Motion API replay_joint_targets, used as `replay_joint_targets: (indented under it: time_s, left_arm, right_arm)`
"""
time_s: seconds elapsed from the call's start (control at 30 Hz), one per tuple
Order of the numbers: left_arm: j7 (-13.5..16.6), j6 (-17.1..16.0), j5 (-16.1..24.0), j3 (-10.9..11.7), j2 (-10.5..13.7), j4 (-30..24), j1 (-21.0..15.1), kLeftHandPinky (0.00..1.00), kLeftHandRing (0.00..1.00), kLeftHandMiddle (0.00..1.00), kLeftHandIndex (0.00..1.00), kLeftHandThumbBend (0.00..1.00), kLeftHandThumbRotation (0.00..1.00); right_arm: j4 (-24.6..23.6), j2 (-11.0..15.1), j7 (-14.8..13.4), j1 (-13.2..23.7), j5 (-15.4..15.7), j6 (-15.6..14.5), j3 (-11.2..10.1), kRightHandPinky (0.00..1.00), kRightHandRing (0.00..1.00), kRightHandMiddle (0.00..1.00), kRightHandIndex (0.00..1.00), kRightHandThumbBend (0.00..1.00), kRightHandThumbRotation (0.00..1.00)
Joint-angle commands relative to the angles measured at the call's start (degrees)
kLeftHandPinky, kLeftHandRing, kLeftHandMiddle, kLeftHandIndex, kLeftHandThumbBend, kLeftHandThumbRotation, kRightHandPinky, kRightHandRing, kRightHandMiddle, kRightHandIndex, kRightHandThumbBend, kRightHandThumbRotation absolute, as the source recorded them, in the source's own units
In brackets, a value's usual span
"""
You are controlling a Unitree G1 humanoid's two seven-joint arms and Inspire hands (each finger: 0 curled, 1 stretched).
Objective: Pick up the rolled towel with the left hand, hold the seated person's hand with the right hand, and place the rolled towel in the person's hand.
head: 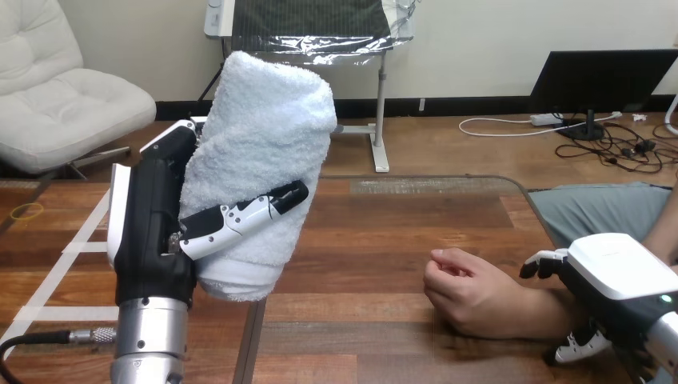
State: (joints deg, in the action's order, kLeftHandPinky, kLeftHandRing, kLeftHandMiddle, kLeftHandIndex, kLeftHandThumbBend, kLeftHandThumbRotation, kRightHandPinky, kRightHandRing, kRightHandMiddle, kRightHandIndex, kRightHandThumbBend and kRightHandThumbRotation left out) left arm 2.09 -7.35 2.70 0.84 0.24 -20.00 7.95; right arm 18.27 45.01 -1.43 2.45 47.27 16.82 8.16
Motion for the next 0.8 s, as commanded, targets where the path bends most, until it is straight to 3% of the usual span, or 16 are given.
replay_joint_targets:
  time_s: [0.0, 0.43, 0.77]
  left_arm:
    - [0.0, -1.4, -0.3, 0.2, 0.1, -1.1, -1.8, 0.18, 0.24, 0.30, 0.36, 0.49, 0.00]
    - [-0.2, -1.6, -0.8, 0.4, 0.2, -1.4, -1.5, 0.19, 0.24, 0.30, 0.36, 0.49, 0.00]
    - [-0.2, -1.6, -0.9, 0.7, 0.3, -1.7, -1.4, 0.18, 0.24, 0.30, 0.36, 0.48, 0.00]
  right_arm:
    - [3.8, -1.8, 1.1, 2.9, 1.4, -2.8, 3.0, 0.73, 0.74, 0.75, 0.76, 1.00, 0.12]
    - [5.9, -2.0, 3.2, 5.5, 1.0, -6.1, 5.8, 0.73, 0.74, 0.75, 0.76, 1.00, 0.12]
    - [6.4, -2.0, 6.9, 7.0, 0.4, -8.4, 7.0, 0.67, 0.74, 0.75, 0.75, 1.00, 0.13]
